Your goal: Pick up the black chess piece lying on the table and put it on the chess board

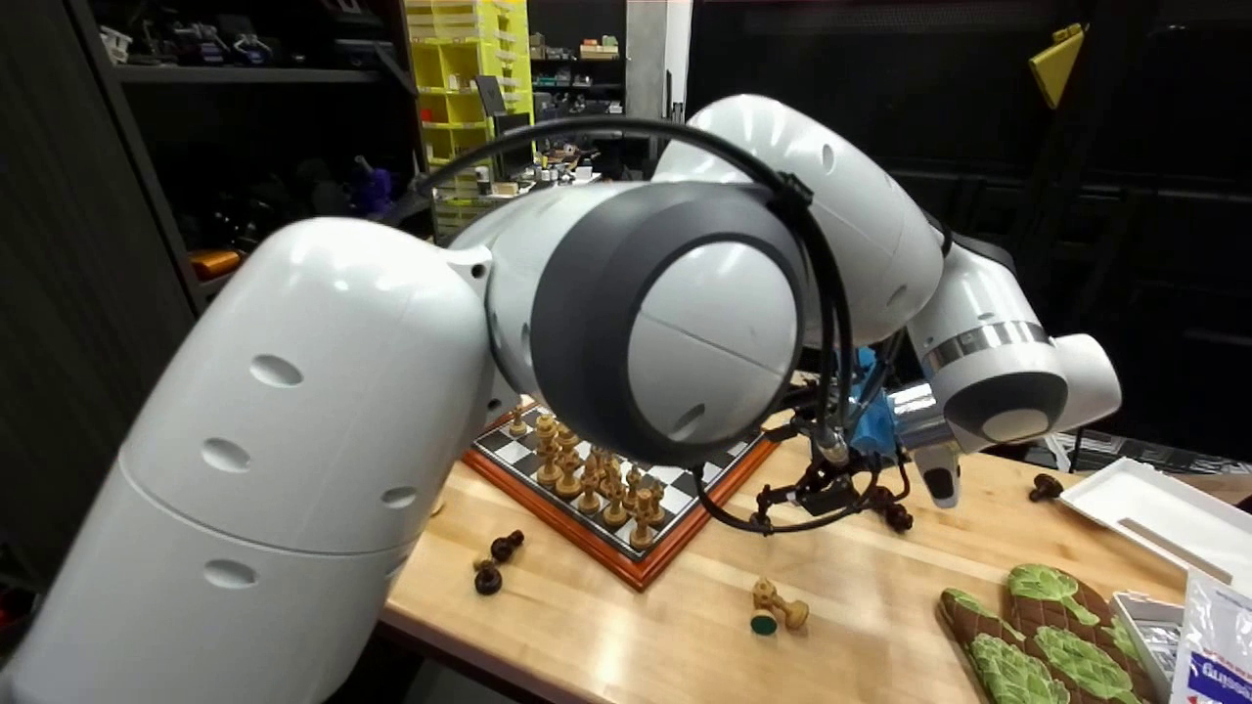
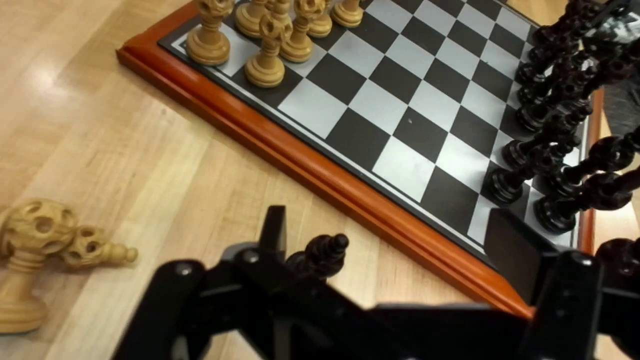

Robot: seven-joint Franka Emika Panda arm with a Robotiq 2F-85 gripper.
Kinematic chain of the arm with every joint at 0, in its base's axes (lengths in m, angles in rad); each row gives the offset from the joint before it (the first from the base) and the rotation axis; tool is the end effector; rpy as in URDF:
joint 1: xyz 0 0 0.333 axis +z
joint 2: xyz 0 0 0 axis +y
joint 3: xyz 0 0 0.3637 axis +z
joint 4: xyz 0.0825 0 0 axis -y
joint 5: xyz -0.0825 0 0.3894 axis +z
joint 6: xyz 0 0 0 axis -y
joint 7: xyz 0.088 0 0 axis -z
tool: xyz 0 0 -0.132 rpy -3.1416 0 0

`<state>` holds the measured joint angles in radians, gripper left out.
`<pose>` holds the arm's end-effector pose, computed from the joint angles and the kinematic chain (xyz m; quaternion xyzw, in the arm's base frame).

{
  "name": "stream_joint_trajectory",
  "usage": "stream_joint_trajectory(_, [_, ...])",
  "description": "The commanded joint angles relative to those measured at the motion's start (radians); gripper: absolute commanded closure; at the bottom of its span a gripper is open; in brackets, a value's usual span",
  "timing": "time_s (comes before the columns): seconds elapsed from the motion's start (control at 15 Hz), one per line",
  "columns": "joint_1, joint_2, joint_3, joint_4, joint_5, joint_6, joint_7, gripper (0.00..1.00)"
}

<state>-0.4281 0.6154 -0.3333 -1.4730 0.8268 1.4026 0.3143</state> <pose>0.5773 -0.3454 0.3410 -0.7410 0.5193 0.2231 0.3625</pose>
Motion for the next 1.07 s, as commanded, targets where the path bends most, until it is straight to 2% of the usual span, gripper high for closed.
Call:
stream_joint_trajectory(0.0, [0.082,-0.135,-0.011,-0.071,-0.159,0.095,0.027,0.00])
stream_joint_trajectory(0.53, [0.250,-0.318,0.070,-0.252,-0.553,0.414,0.006,0.00])
stream_joint_trajectory(1.0, [0.347,-0.423,0.124,-0.469,-0.930,0.644,-0.012,0.00])
